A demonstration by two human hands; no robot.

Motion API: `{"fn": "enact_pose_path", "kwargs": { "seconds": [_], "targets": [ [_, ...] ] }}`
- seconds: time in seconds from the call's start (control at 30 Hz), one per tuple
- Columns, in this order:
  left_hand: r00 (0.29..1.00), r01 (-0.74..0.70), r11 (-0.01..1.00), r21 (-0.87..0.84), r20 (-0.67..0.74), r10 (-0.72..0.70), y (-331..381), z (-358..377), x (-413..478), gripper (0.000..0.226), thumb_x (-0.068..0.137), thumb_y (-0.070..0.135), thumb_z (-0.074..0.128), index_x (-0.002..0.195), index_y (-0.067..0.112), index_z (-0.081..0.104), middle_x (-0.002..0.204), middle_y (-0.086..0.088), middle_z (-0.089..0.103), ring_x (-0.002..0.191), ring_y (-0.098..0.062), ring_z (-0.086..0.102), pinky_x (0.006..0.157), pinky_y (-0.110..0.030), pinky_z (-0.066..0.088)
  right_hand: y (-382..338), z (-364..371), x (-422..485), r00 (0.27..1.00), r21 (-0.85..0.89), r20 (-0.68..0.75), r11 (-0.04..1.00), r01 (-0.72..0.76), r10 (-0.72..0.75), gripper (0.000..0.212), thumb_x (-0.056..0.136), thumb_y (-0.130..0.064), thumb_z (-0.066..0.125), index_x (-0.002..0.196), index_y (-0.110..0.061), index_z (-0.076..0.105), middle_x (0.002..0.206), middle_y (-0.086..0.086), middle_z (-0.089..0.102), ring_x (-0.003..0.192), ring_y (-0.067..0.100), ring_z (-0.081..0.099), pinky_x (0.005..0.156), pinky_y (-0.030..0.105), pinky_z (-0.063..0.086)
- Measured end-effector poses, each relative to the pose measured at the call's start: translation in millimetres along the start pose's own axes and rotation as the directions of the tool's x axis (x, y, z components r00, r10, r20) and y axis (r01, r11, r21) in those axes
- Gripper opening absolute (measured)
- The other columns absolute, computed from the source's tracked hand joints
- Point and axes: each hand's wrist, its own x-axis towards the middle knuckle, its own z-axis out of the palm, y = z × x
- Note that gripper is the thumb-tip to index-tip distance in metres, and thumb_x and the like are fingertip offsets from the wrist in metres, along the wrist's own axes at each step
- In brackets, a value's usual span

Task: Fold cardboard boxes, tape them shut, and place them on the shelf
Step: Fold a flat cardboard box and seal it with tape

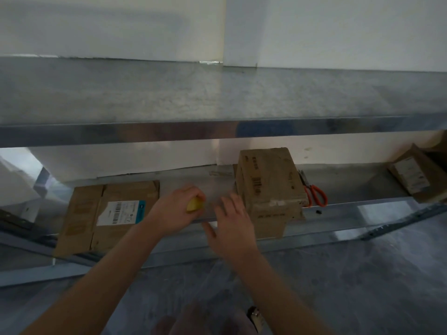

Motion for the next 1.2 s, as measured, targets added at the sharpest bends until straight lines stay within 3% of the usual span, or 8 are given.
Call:
{"fn": "enact_pose_path", "kwargs": {
  "seconds": [0.13, 0.27, 0.37, 0.5, 0.67, 0.83, 0.97, 1.2],
  "targets": [
    [0.997, -0.058, 0.998, 0.000, -0.046, 0.058, -11, 2, -11, 0.026, 0.081, 0.039, 0.070, 0.103, 0.029, 0.060, 0.102, 0.014, 0.055, 0.091, -0.007, 0.054, 0.080, -0.032, 0.048, -15, 10, 9, 0.996, 0.288, 0.006, 0.954, -0.086, 0.088, 0.028, 0.079, -0.038, 0.073, 0.096, -0.015, 0.072, 0.097, 0.004, 0.069, 0.108, 0.028, 0.063, 0.081, 0.034, 0.057],
    [0.998, -0.054, 0.997, -0.057, -0.027, 0.053, -18, 5, -21, 0.035, 0.088, 0.050, 0.053, 0.112, 0.026, 0.061, 0.108, 0.014, 0.055, 0.096, -0.001, 0.052, 0.087, -0.023, 0.043, -18, 11, 12, 0.990, 0.437, 0.011, 0.889, -0.132, 0.142, 0.006, 0.079, -0.019, 0.070, 0.084, -0.016, 0.071, 0.082, 0.001, 0.066, 0.088, 0.022, 0.061, 0.068, 0.025, 0.050],
    [0.999, -0.036, 0.985, -0.166, 0.023, 0.040, -25, 11, -28, 0.028, 0.095, 0.033, 0.051, 0.120, 0.025, 0.058, 0.113, 0.016, 0.053, 0.105, 0.004, 0.049, 0.092, -0.012, 0.036, -13, 14, 14, 0.973, 0.510, 0.126, 0.829, -0.230, 0.192, 0.005, 0.084, -0.019, 0.069, 0.088, -0.019, 0.072, 0.085, -0.002, 0.066, 0.088, 0.013, 0.053, 0.070, 0.022, 0.038],
    [0.995, -0.088, 0.992, -0.087, 0.045, 0.092, -46, 25, -29, 0.038, 0.088, 0.028, 0.064, 0.125, 0.027, 0.054, 0.129, 0.008, 0.050, 0.118, -0.006, 0.047, 0.098, -0.025, 0.039, -10, 25, 14, 0.946, 0.477, 0.226, 0.820, -0.317, 0.235, 0.005, 0.084, -0.022, 0.069, 0.081, -0.019, 0.070, 0.084, -0.002, 0.066, 0.091, 0.016, 0.054, 0.069, 0.026, 0.041],
    [0.994, 0.102, 0.990, -0.099, -0.022, -0.105, -63, 42, -6, 0.053, 0.085, 0.027, 0.068, 0.132, 0.031, 0.042, 0.121, 0.007, 0.055, 0.104, -0.010, 0.053, 0.078, -0.028, 0.043, -14, 45, 12, 0.906, 0.466, 0.241, 0.778, -0.422, 0.347, 0.008, 0.084, -0.024, 0.069, 0.081, -0.018, 0.072, 0.082, 0.001, 0.071, 0.084, 0.020, 0.061, 0.067, 0.023, 0.036],
    [0.991, 0.120, 0.992, 0.033, 0.050, -0.121, -85, 69, 17, 0.055, 0.082, 0.023, 0.071, 0.133, 0.017, 0.050, 0.120, -0.009, 0.059, 0.105, -0.029, 0.058, 0.073, -0.033, 0.047, -10, 76, 20, 0.719, 0.380, 0.495, 0.623, -0.684, 0.487, 0.018, 0.091, -0.037, 0.060, 0.095, -0.025, 0.074, 0.095, -0.002, 0.073, 0.090, 0.020, 0.065, 0.069, 0.028, 0.044],
    [0.987, 0.115, 0.991, 0.062, 0.109, -0.121, -99, 82, 25, 0.061, 0.080, 0.016, 0.070, 0.135, 0.023, 0.044, 0.114, -0.012, 0.059, 0.101, -0.033, 0.058, 0.073, -0.042, 0.053, -6, 98, 29, 0.610, 0.302, 0.585, 0.554, -0.776, 0.535, 0.027, 0.093, -0.037, 0.054, 0.104, -0.022, 0.073, 0.103, 0.004, 0.072, 0.099, 0.026, 0.064, 0.074, 0.029, 0.044],
    [0.992, 0.070, 0.995, -0.064, 0.111, -0.063, -113, 82, 27, 0.058, 0.078, 0.018, 0.077, 0.130, 0.014, 0.051, 0.131, -0.009, 0.047, 0.116, -0.028, 0.048, 0.095, -0.034, 0.042, -14, 107, 33, 0.629, 0.145, 0.524, 0.667, -0.731, 0.575, 0.034, 0.096, -0.041, 0.046, 0.100, -0.019, 0.072, 0.099, 0.007, 0.072, 0.094, 0.029, 0.066, 0.069, 0.030, 0.043]
  ]
}}
